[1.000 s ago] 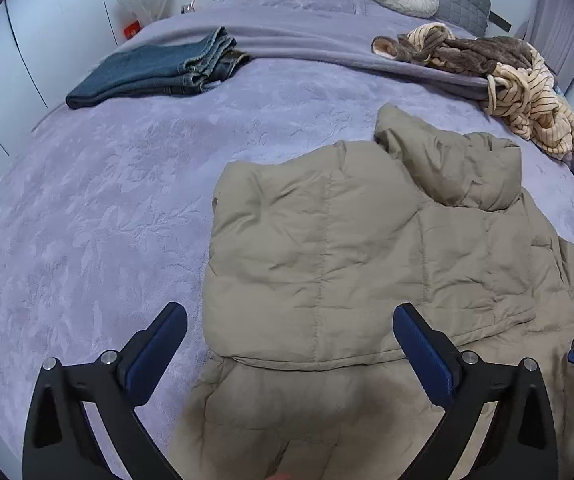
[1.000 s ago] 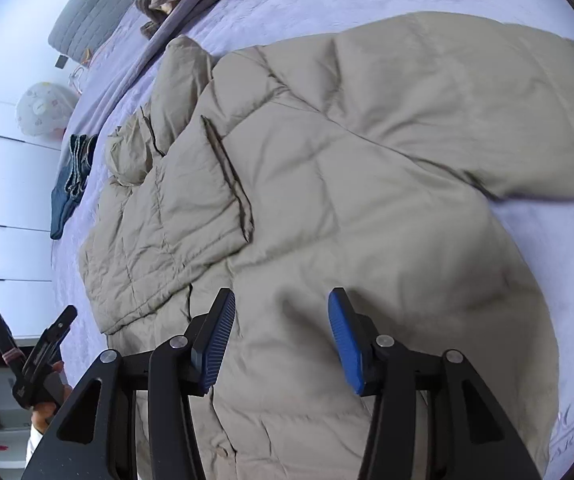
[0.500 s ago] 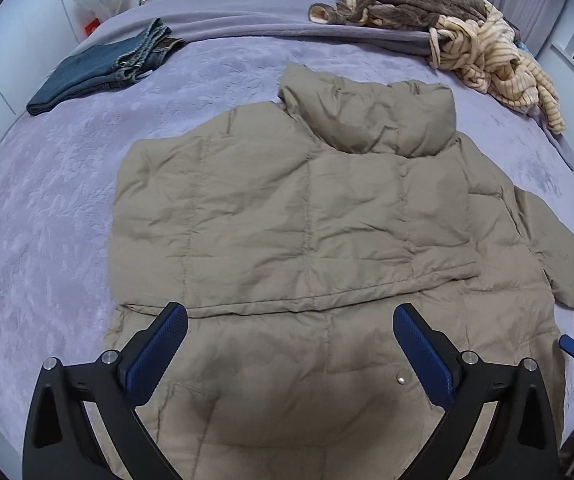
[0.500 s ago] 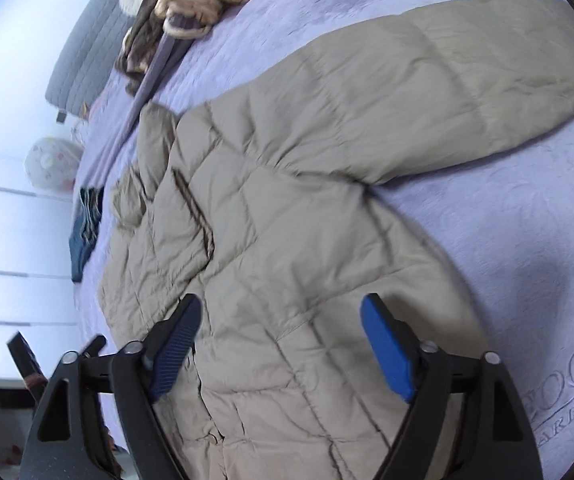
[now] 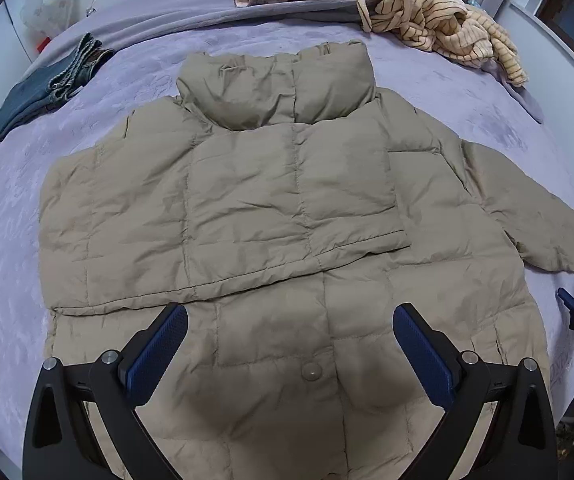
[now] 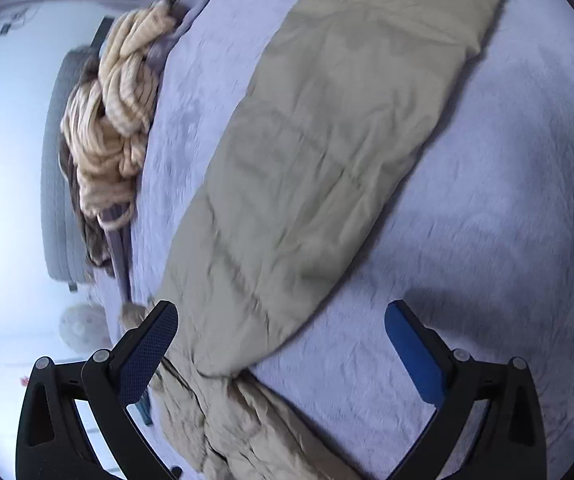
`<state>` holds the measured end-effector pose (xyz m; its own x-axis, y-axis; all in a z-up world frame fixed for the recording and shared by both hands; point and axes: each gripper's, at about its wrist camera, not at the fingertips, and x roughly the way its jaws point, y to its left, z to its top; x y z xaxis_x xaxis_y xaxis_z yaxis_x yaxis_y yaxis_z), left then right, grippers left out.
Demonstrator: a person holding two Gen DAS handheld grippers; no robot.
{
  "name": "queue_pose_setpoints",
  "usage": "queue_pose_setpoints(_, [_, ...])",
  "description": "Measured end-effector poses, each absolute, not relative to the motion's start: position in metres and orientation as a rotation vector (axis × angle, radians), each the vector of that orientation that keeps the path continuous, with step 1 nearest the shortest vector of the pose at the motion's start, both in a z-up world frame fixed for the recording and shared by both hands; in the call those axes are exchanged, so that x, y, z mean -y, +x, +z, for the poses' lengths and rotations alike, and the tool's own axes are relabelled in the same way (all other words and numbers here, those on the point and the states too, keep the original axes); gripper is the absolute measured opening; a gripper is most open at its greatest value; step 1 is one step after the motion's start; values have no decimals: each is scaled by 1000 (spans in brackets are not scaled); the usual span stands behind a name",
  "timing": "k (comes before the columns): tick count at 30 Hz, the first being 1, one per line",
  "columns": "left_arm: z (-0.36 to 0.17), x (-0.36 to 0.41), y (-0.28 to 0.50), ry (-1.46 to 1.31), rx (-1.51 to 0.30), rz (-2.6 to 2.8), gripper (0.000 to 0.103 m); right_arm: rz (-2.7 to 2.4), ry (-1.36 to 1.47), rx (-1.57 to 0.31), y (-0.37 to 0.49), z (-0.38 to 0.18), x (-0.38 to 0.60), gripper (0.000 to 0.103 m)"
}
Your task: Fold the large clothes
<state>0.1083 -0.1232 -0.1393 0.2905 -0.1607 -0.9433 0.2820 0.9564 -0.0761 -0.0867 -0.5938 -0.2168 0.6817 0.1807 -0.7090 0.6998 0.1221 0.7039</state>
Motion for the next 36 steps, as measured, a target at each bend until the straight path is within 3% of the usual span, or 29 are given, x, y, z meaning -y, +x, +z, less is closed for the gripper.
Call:
queue_pose_setpoints(6, [-141, 132, 113, 108, -1238, -283, 103, -456, 1705, -512, -95, -250, 648, 103])
queue_pose_setpoints(8, [-142, 132, 115, 103, -1236, -278, 103, -426, 1813, -409, -95, -258, 656, 92])
queue_pose_setpoints(10, [-141, 133, 118, 99, -1231, -274, 103, -392, 1891, -370, -88, -264, 659, 27])
queue_pose_setpoints(12, [-140, 131, 120, 96, -1225, -267, 103, -348, 1882, -387, -77, -260, 660, 11])
queue_pose_setpoints(20, [-126, 105, 136, 76, -1155, -219, 103, -74, 1489, -505, 13, -157, 627, 9])
queue_pose_setpoints(27, [-124, 60, 148, 19, -1132, -137, 103, 160, 862, -762, 126, -68, 485, 10])
queue_pose_setpoints(31, [-128, 34, 151, -2, -1138, -91, 103, 250, 553, -939, 155, -86, 371, 10])
queue_pose_setpoints(36, [-138, 7, 152, -22, -1148, -49, 103, 248, 540, -1122, 162, -156, 309, 10])
